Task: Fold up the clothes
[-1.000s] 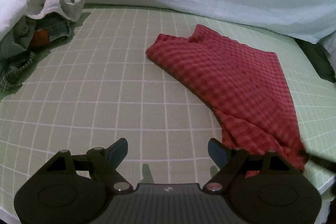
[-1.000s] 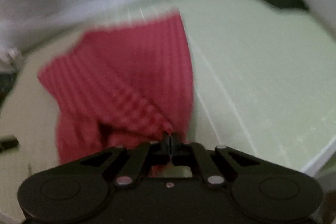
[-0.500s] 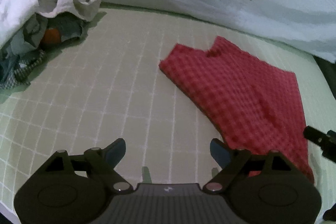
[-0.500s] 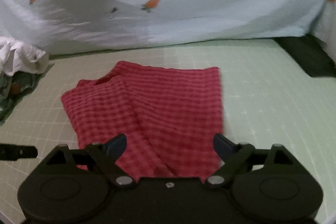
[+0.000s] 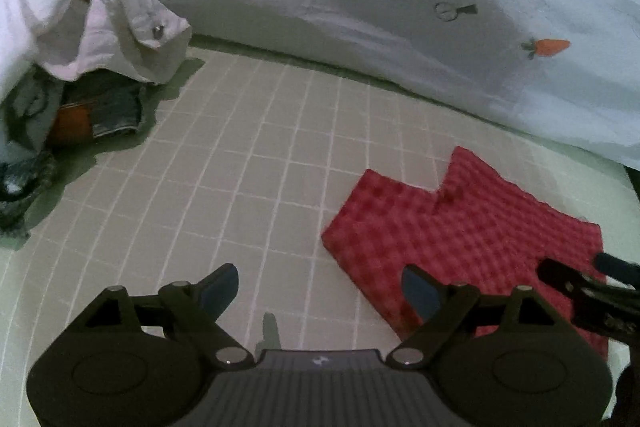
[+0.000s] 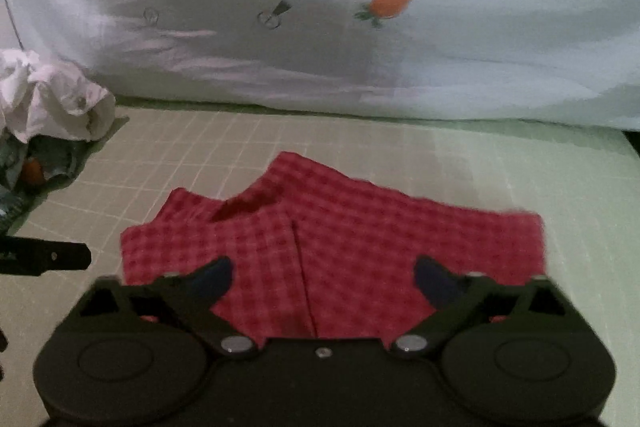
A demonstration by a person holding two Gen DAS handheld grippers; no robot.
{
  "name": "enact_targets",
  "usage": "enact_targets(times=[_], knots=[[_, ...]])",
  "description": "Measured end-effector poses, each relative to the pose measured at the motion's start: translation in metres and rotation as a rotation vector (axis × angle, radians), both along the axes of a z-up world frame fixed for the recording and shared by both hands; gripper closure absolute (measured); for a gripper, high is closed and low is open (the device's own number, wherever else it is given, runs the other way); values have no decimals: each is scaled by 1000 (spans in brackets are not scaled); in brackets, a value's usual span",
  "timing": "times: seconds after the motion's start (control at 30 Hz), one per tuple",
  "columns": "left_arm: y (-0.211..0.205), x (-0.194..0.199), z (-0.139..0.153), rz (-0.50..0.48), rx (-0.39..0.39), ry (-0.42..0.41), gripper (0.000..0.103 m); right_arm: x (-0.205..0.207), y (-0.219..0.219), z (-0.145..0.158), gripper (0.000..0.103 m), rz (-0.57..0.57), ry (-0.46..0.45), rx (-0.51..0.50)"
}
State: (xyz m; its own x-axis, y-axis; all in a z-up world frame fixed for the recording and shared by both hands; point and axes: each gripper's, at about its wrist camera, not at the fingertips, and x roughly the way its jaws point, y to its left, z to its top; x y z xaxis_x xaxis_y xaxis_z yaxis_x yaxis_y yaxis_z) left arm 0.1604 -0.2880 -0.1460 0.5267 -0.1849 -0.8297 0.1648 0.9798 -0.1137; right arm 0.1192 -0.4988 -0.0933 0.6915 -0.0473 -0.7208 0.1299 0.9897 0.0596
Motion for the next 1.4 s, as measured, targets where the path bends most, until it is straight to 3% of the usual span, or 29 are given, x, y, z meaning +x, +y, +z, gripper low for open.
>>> enact_targets(times=[0.2,0.33,0.4,0.43,0.47,0.5,0.67,0.87,0.93,1.03,1.07,1.1,1.13,1.17,1.2,1.4], knots=[[-6,19,-15,-45,29,45,14,43,6,-22,52,46,47,62],[-11,29,-25,-75,51,73,14,54,12,-37,57,66,69,60],[-13,32,-27,-83,56,79,14,57,12,-41,66,59,67,58],[-13,33,-27,-85,57,77,14,57,12,-41,78,68,55,67],[-13,34,-27,-86,58,75,14,57,11,-42,97,78,45,72],[-13,35,-26,-84,56,73,14,57,10,-41,103,86,38,69],[-14,37,-24,-60,53,57,14,46,-3,-17,103,39,-55,60],[-12,31,-18,-41,27,36,14,8,-75,25,103,-275,-200,59],[-12,28,-18,-44,24,44,14,-2,-105,26,103,-390,-197,-17],[-13,23,-19,-57,18,60,14,-12,-151,16,100,-520,-121,-52],[-14,19,-17,-66,18,59,14,-15,-159,14,92,-547,-93,-54],[-15,15,-15,-77,14,57,14,-23,-160,16,76,-561,-98,-48],[-16,9,-13,-88,7,53,14,-31,-160,18,66,-573,-108,-41],[-16,4,-11,-94,0,51,14,-40,-160,20,48,-586,-118,-34],[-17,-2,-8,-95,-10,51,14,-49,-156,21,37,-593,-119,-7],[-30,-46,-3,-157,-43,72,14,-107,-126,-3,28,-599,-22,175]])
